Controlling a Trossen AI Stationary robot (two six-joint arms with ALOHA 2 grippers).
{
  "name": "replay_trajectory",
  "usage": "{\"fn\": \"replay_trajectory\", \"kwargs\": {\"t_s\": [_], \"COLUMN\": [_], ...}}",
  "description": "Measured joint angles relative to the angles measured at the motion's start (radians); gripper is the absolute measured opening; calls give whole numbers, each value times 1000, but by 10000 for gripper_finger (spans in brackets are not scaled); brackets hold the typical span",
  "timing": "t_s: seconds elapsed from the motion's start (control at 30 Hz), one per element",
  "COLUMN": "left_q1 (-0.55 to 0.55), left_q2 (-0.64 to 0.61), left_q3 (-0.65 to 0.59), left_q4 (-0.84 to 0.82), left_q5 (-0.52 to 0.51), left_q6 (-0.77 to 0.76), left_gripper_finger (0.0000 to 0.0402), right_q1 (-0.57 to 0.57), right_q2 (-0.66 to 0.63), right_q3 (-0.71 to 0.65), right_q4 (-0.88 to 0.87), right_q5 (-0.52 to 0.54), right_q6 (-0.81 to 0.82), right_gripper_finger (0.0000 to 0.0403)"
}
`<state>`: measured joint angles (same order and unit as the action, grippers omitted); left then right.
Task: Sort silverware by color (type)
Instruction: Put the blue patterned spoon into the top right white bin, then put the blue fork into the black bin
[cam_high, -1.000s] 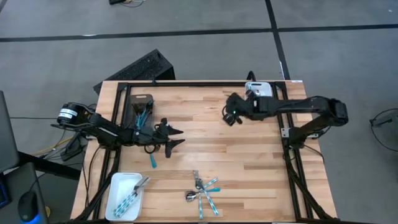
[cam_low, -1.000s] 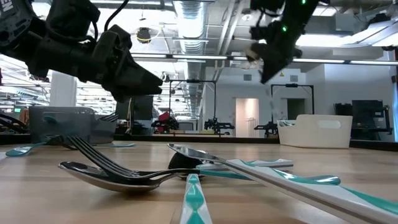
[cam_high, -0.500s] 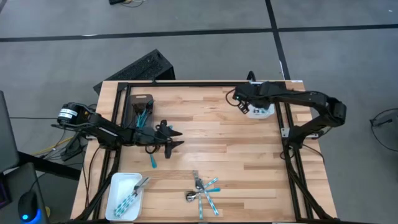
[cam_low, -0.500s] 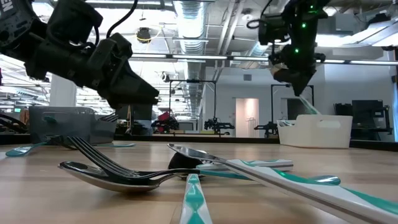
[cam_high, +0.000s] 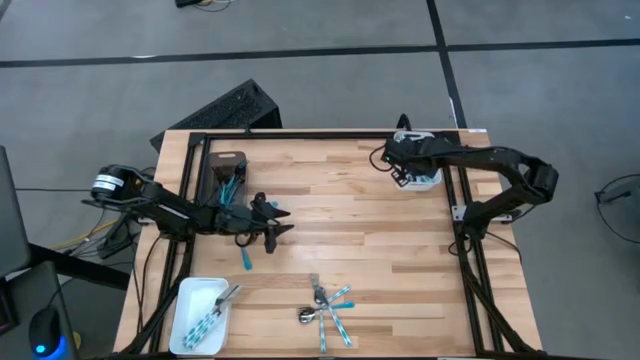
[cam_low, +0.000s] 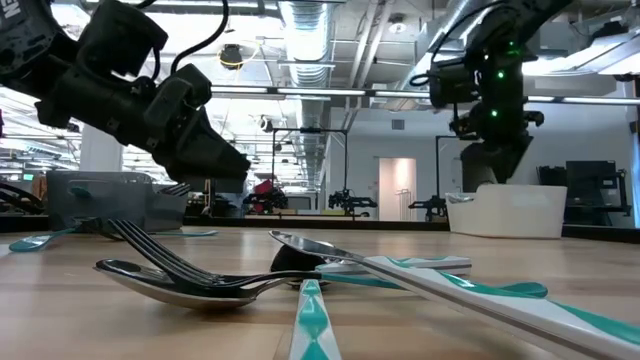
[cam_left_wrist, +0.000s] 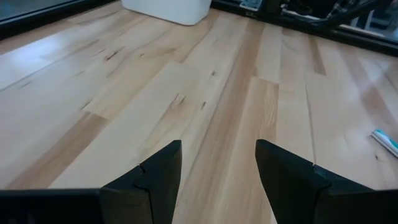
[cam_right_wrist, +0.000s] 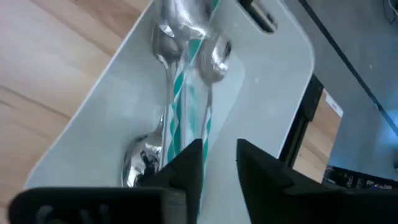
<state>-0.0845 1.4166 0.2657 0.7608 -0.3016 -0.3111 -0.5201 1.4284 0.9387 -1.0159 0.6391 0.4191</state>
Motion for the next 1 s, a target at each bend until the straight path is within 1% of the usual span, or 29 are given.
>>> {"fn": "replay_trajectory", "kwargs": {"t_s": [0.2, 0.3, 0.37, 0.5, 0.6, 0.7, 0.8, 0.93, 1.0], "left_q1": [0, 0, 0, 0, 0, 0, 0, 0, 0], "left_q2": [-78, -147, -198, -269, -286, -284, -277, -264, -242], "left_q3": [0, 0, 0, 0, 2, 3, 2, 2, 2], "left_q4": [-88, -220, -360, -645, -742, -778, -785, -799, -803], "left_q5": [-1, -9, -30, -50, -74, -98, -88, -72, -83], "left_q6": [0, -29, -70, -171, -210, -191, -172, -184, -183], "left_gripper_finger": [192, 192, 192, 192, 192, 192, 192, 190, 181], "right_q1": [3, 38, 81, 193, 278, 348, 408, 481, 511], "right_q2": [-3, -10, -22, -59, -76, -76, -67, -66, -66], "right_q3": [-12, -12, -12, -12, -12, -11, -10, -10, -10], "right_q4": [41, 56, 85, 198, 312, 435, 535, 576, 577], "right_q5": [-16, -13, -12, -6, -3, 21, 27, 45, 45], "right_q6": [17, 65, 96, 139, 154, 156, 152, 156, 170], "right_gripper_finger": [194, 226, 238, 243, 244, 244, 244, 244, 244]}}
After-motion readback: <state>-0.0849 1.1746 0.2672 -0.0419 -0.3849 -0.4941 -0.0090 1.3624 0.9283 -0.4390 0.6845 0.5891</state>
